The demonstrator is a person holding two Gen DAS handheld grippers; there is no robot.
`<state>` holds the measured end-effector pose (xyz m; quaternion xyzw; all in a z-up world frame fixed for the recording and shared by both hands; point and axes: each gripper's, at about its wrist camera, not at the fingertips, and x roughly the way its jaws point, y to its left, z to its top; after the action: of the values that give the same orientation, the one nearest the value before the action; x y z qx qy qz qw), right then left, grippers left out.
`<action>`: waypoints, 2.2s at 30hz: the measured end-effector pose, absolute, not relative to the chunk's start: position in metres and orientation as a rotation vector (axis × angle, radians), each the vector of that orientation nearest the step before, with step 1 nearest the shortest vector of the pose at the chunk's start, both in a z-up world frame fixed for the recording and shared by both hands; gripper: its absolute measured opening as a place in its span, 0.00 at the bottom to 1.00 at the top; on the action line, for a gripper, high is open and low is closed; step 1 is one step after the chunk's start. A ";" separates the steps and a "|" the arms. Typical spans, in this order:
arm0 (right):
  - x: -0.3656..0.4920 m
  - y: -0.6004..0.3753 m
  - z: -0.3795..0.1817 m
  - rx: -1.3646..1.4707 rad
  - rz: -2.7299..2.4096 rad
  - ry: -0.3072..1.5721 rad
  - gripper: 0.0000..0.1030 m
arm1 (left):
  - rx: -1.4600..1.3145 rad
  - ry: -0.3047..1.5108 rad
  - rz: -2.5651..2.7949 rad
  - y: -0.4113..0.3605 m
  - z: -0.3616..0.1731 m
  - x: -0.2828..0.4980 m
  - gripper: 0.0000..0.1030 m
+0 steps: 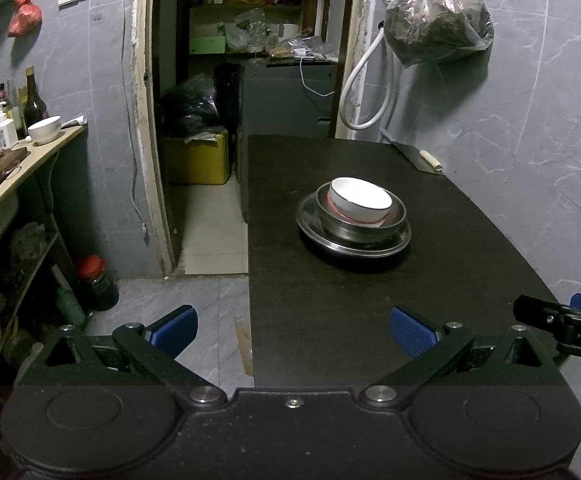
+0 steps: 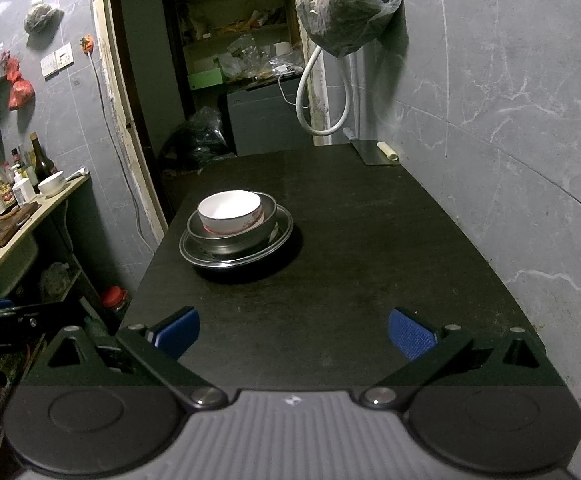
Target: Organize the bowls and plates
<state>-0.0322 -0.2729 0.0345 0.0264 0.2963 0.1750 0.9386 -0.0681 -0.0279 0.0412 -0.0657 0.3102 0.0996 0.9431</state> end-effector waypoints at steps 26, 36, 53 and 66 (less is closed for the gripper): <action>-0.031 -0.273 0.033 0.055 0.361 0.609 1.00 | -0.133 0.638 0.210 -0.022 0.036 -0.071 0.99; -0.028 -0.272 0.031 0.054 0.371 0.613 1.00 | -0.133 0.638 0.211 -0.021 0.036 -0.071 0.99; -0.026 -0.274 0.030 0.056 0.377 0.618 1.00 | -0.131 0.641 0.211 -0.020 0.037 -0.070 0.99; -0.025 -0.274 0.030 0.056 0.377 0.619 1.00 | -0.134 0.645 0.212 -0.020 0.037 -0.069 0.99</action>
<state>-0.0253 -0.2738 0.0303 0.0274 0.3029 0.1843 0.9346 -0.0687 -0.0203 0.0370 -0.0658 0.3161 0.1039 0.9407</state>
